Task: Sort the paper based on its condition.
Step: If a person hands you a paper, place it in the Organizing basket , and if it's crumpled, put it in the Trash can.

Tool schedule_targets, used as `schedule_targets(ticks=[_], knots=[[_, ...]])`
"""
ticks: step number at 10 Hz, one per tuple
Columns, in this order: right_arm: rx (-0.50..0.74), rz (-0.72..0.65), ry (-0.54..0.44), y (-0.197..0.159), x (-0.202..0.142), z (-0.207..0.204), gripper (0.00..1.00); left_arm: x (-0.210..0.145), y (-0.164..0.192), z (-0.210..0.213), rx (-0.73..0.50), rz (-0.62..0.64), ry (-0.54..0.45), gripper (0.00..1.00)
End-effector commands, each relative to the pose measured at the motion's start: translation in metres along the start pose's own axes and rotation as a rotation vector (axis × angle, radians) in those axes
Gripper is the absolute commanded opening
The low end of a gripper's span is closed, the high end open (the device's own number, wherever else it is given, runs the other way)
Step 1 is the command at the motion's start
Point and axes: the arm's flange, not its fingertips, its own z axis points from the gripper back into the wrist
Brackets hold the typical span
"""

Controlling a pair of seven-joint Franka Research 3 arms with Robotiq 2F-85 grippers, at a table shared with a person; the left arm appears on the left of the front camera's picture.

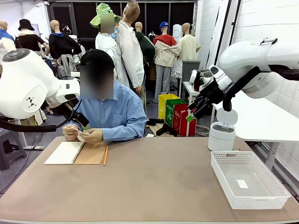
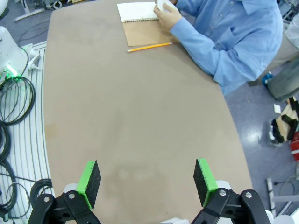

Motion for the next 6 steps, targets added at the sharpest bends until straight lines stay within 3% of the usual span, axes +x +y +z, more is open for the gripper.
schedule_targets(ticks=[1, 6], knots=[[0.01, -0.008, -0.014, 0.0, 0.0001, -0.0001, 1.0, 0.0, 0.0005, 0.0003, -0.003, 0.002, -0.001, 1.0], [0.01, -0.008, -0.014, 0.0, 0.0001, -0.0001, 1.0, 0.0, 0.0005, 0.0003, -0.003, 0.002, -0.001, 1.0]])
